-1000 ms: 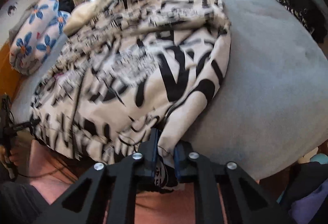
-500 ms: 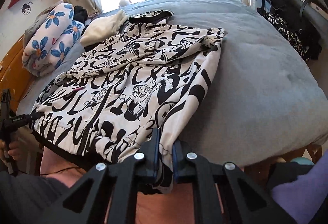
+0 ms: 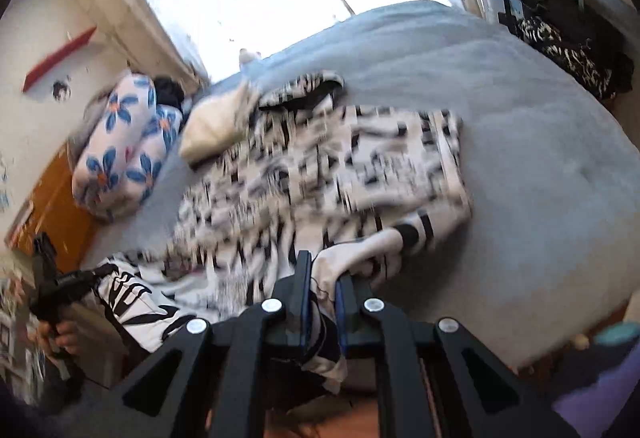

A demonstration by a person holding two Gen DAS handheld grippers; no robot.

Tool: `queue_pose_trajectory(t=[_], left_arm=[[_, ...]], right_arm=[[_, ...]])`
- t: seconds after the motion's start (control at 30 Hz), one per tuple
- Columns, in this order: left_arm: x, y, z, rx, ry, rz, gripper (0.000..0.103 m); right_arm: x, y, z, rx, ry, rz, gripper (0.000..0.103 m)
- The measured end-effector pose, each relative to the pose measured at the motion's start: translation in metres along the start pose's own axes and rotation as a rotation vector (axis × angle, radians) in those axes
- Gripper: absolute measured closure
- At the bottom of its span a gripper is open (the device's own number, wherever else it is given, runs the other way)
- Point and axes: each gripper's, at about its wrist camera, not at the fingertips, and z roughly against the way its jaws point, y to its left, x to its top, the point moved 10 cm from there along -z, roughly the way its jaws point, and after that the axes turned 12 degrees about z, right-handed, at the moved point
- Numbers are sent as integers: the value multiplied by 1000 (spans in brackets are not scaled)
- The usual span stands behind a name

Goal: Fold large clothes
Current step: 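Lift the held hem with both grippers and fold it toward the hood, then release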

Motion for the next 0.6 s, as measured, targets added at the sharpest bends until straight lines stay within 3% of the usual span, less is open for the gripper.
queue_pose_trajectory(t=[0.2,0.27,0.33,0.4,0.43,0.6], left_arm=[[92,-39,-61,-33,-34,53,86],[123,-45,-94,4,-18,80,75],[139,-40,-119,3,-4,102,50],[158,-40,-138,5,-37,93,31],[170,-40,-149,22,-62,74,27],[174,-25,-203,124,-20,-19,27]], right_arm=[[95,-26,-62,-85,-46,-21,92],[118,-37,-92,-98,-39,-33,89],[135,-51,-125,-127,-20,-43,80],[143,-60,-150,-147,-11,-34,58],[147,-64,-162,-167,-15,-18,53],[136,-90,-214,-193,63,-8,49]])
